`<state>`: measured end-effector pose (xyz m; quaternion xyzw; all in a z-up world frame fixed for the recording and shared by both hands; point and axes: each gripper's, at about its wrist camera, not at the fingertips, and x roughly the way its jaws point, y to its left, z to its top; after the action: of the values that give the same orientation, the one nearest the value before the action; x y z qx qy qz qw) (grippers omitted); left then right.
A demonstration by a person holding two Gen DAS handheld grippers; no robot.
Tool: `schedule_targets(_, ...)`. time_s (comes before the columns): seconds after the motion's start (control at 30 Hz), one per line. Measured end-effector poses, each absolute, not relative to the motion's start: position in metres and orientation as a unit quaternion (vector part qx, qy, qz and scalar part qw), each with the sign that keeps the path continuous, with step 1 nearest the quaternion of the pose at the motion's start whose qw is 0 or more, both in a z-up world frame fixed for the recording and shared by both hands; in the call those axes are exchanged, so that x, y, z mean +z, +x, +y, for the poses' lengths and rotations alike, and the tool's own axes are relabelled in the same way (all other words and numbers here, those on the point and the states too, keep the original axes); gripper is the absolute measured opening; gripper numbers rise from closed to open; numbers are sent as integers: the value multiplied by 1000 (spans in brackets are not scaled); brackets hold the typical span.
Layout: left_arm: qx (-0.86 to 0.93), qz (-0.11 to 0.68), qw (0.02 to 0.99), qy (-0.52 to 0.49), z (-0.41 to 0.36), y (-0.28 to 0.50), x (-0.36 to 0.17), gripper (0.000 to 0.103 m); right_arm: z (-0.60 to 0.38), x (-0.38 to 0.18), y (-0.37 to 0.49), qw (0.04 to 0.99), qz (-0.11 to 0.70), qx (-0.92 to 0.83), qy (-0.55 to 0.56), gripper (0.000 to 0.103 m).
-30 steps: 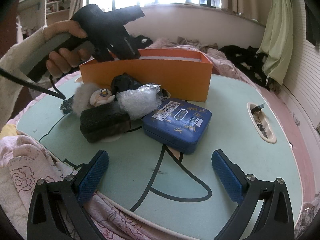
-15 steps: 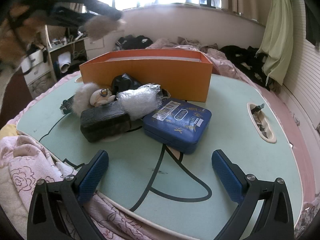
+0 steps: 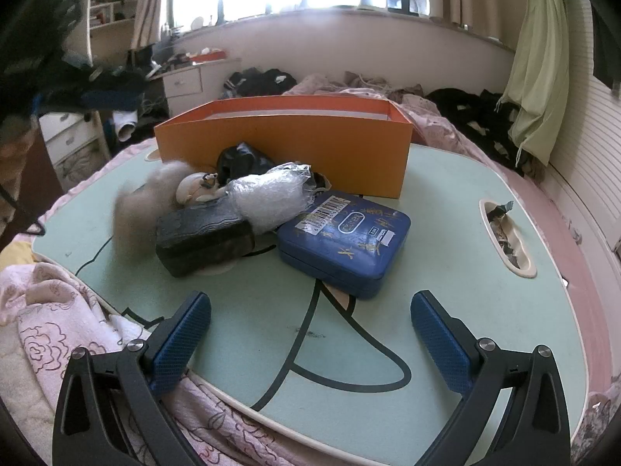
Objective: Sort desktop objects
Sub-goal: 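Carry the brown pom-pom out and set it beside the toy car, open left gripper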
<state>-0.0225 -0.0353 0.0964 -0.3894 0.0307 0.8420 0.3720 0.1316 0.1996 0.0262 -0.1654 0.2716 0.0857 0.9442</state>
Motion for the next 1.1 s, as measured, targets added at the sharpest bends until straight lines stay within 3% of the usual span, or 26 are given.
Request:
schedule_targets(0.27,830,102,391,-383,-72,35,48,65,200,27,133,944,272,88,-166,103)
schedule_targets(0.33,813,100,402,-409,-72,36,31,68,199,27,133,944,272,89,-166,103)
schedule_targets(0.37,811,86,409,-409,-74,38,30,76,199,27,133,944,272,89,-167,103)
schedule_targets(0.4,813,73,404,-412,-76,37,27,78,199,28,134,944,272,89,-167,103)
schedule_targets(0.47,818,58,392,-417,-74,28,24,78,199,28,134,943,273,90,-167,103)
schedule_targets(0.6,855,107,317,-395,-52,21,13,81,199,28,134,943,273,91,-167,103)
schedule_targets(0.83,853,106,336,-386,-42,41,17,82,199,28,134,943,273,93,-167,103)
schedule_targets(0.97,847,56,353,-393,-59,39,17,82,198,28,135,943,273,94,-168,103)
schedule_targets(1.1,854,106,336,-384,-40,42,10,95,198,28,135,942,274,95,-168,103)
